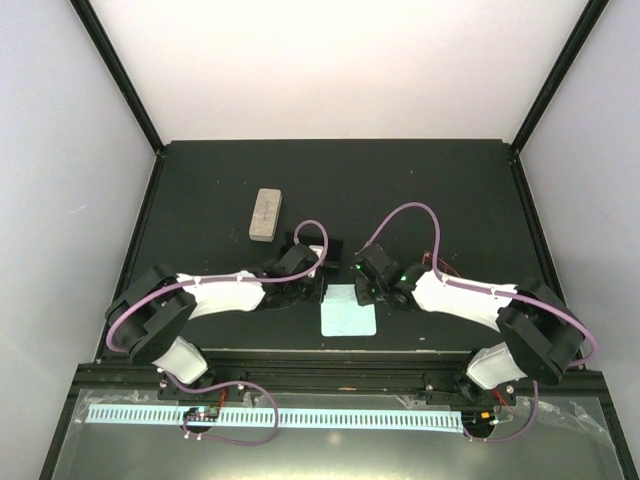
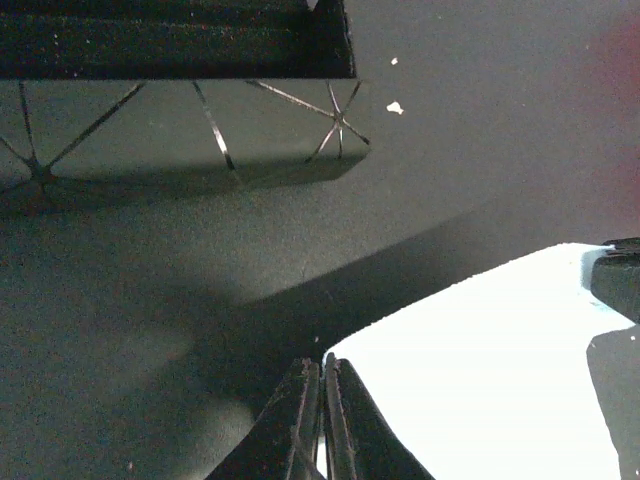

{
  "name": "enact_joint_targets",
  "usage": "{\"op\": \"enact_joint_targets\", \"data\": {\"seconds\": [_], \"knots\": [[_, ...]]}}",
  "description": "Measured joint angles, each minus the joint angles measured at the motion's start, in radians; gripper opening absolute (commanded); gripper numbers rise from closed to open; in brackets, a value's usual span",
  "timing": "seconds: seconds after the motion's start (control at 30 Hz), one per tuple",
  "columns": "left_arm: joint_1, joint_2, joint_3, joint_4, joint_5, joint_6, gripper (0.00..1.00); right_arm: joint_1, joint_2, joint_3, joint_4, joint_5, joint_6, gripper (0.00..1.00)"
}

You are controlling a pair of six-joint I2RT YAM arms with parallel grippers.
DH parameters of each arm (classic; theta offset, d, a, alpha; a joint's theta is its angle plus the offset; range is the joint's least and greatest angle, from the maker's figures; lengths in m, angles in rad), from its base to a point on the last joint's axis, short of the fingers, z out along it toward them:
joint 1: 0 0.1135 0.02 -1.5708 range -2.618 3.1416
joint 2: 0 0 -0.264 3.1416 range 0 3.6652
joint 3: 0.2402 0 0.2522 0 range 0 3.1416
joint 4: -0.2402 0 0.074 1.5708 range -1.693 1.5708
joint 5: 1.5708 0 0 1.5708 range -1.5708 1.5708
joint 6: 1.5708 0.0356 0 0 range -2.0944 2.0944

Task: Organize the sunglasses
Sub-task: Fold the glasses cleaning cloth at the center of the board.

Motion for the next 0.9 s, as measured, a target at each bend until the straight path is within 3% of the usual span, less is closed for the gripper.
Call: {"op": "enact_joint_targets", "data": {"seconds": [0.9], "knots": [[0.000,-0.114,-0.171,0.074,0.224,-0.002,0.01,0.000,-0.039,-0.081,-0.027,-0.130,0.000,0.01]]}}
